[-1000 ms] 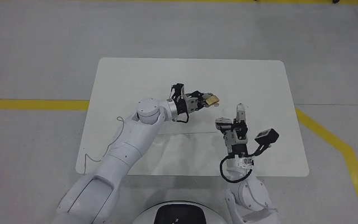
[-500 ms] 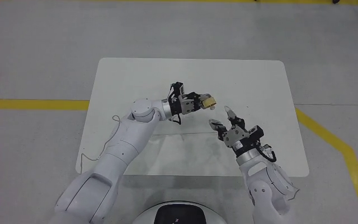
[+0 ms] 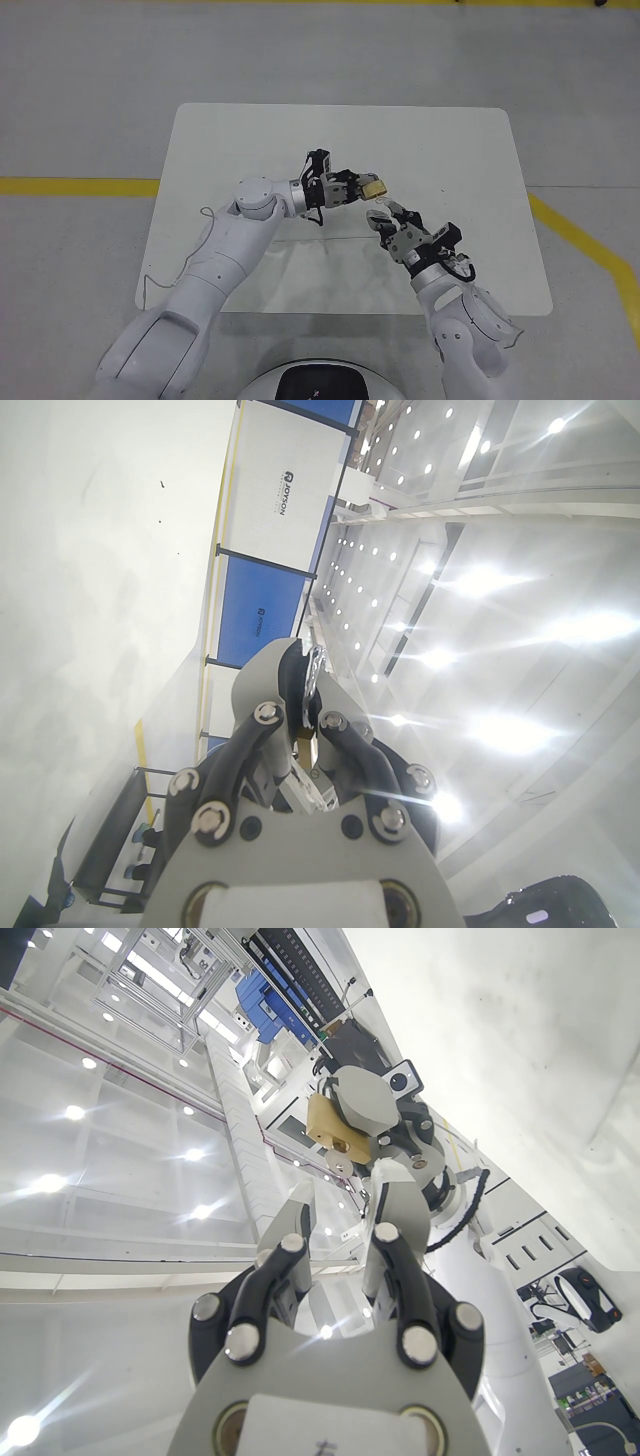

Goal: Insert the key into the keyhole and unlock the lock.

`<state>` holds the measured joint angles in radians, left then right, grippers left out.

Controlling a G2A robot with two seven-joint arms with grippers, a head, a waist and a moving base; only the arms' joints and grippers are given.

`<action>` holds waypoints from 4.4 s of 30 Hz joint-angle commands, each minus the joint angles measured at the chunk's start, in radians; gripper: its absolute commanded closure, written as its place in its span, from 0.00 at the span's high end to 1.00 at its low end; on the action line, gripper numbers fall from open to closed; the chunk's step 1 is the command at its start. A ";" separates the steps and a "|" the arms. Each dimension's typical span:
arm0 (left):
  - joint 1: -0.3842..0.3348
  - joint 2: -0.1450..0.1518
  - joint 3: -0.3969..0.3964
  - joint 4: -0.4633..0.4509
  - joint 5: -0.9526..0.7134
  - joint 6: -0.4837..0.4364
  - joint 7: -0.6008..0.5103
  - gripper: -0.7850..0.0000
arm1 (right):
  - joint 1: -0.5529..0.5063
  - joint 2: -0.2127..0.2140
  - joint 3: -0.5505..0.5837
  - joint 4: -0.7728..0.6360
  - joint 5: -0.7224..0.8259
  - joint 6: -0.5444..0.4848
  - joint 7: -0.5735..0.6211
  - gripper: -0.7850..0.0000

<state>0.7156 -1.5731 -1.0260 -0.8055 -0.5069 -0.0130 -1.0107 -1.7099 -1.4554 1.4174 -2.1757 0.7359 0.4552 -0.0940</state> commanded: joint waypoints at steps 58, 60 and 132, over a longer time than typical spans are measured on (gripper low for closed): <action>0.009 0.002 0.010 -0.001 -0.014 0.002 -0.006 0.00 | 0.041 -0.010 0.020 0.055 0.465 -0.030 -0.243 0.00; 0.009 0.002 0.010 -0.001 -0.014 0.002 -0.006 0.00 | 0.042 -0.011 0.033 0.058 0.527 -0.028 -0.255 0.00; 0.168 0.115 -0.039 -0.278 0.630 0.315 0.368 0.12 | 0.010 0.033 0.058 -0.010 0.525 -0.021 -0.130 1.00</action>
<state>0.8842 -1.4574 -1.0715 -1.0820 0.1129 0.2877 -0.6464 -1.7001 -1.4229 1.4754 -2.1855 1.2613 0.4341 -0.2239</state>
